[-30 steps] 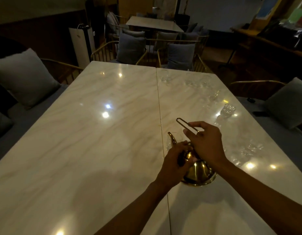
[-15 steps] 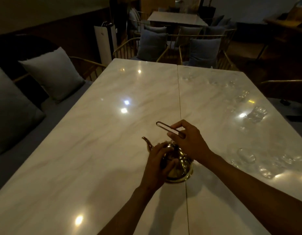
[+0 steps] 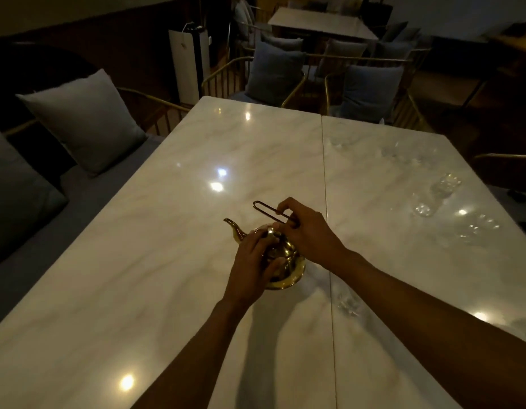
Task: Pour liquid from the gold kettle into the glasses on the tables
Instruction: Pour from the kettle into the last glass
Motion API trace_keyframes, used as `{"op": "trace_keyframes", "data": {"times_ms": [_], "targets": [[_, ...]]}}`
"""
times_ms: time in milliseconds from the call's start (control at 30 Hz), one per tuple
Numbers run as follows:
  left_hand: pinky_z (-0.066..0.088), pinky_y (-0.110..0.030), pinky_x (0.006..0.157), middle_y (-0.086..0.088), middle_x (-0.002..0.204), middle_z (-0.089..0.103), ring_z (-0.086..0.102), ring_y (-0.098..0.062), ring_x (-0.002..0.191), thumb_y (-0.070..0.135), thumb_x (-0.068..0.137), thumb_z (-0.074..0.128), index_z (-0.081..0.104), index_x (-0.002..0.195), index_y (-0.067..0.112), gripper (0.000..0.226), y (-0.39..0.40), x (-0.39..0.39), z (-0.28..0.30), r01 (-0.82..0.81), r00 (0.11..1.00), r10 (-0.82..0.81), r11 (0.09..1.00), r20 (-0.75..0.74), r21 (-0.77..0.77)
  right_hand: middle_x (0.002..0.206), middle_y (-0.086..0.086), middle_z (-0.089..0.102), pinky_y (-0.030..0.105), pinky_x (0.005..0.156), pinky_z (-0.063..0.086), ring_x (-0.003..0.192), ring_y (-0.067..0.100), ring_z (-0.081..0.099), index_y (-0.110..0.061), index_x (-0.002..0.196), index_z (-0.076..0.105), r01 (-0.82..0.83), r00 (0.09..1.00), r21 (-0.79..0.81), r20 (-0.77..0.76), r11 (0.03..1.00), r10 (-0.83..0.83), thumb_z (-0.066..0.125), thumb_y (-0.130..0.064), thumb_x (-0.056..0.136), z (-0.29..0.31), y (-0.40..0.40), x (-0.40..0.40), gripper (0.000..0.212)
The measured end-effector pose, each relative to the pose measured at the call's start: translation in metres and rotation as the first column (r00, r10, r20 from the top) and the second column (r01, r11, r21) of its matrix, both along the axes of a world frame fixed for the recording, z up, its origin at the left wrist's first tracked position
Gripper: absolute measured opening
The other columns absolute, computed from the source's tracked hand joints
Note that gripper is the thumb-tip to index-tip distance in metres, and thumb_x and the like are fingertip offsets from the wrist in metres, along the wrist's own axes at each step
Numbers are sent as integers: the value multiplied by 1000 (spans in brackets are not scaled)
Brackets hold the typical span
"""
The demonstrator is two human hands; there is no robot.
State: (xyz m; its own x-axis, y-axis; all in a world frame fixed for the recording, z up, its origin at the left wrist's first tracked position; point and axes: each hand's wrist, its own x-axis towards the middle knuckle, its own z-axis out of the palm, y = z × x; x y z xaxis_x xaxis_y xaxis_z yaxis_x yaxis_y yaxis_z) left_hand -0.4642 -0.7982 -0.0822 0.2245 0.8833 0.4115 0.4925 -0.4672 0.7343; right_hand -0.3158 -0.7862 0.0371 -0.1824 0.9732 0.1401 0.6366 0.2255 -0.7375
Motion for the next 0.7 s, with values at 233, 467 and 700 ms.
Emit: {"op": "trace_keyframes", "data": {"times_ms": [233, 467, 700], "targets": [[42, -33, 106, -3, 143, 43, 42, -20, 131, 46, 91, 56, 51, 129, 21, 46, 42, 8, -26, 17, 1000, -17, 999, 5, -44, 71, 4, 61, 20, 64, 52, 67, 17, 62, -20, 112, 55, 1, 1000, -44, -16, 999, -2, 59, -19, 94, -22, 41, -2, 19], [37, -48, 110, -1, 151, 34, 29, -25, 141, 41, 92, 56, 44, 136, 28, 47, 41, 5, -51, 4, 1000, -3, 999, 16, -52, 79, 2, 61, 30, 71, 53, 77, 20, 62, -19, 115, 56, -11, 1000, -44, -18, 999, 10, 56, -21, 95, -45, 43, 1, 20], [35, -52, 109, -2, 155, 31, 27, -25, 143, 43, 92, 54, 42, 141, 23, 54, 39, 2, -46, 4, 993, -12, 998, -114, -65, 110, 6, 64, 33, 88, 54, 99, 17, 62, -24, 123, 55, -5, 1000, -30, -8, 1000, 4, 57, -24, 94, -51, 37, 1, 28]]}}
